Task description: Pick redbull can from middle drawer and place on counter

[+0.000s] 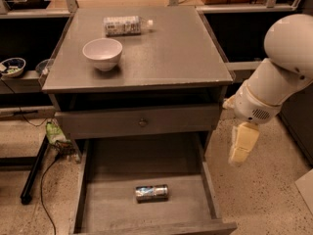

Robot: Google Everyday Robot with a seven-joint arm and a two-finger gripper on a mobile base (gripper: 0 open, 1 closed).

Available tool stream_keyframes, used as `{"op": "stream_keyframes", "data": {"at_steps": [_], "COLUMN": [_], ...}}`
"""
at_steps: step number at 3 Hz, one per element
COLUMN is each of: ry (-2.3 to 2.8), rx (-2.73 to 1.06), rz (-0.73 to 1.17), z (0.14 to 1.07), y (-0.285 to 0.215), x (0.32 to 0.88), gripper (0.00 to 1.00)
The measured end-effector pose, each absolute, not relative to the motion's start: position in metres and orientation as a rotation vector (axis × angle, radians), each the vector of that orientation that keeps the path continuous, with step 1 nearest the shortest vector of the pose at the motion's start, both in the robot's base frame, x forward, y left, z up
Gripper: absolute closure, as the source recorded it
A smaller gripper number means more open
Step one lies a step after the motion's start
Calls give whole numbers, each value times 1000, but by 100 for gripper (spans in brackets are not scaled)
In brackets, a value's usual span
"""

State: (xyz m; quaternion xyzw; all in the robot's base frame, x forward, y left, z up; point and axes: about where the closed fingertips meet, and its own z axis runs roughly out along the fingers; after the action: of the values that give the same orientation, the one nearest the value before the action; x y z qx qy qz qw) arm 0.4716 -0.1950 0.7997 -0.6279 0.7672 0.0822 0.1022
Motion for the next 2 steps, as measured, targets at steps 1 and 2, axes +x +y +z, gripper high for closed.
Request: {"op": "stream_keyframes", "data": {"at_steps": [1, 2], "ry": [2273, 2273], "rx": [-1885, -1885], "rz": [295, 295], "z": [768, 768], "y": [-194, -194], "x": [497, 497], "gripper": [0, 0]}}
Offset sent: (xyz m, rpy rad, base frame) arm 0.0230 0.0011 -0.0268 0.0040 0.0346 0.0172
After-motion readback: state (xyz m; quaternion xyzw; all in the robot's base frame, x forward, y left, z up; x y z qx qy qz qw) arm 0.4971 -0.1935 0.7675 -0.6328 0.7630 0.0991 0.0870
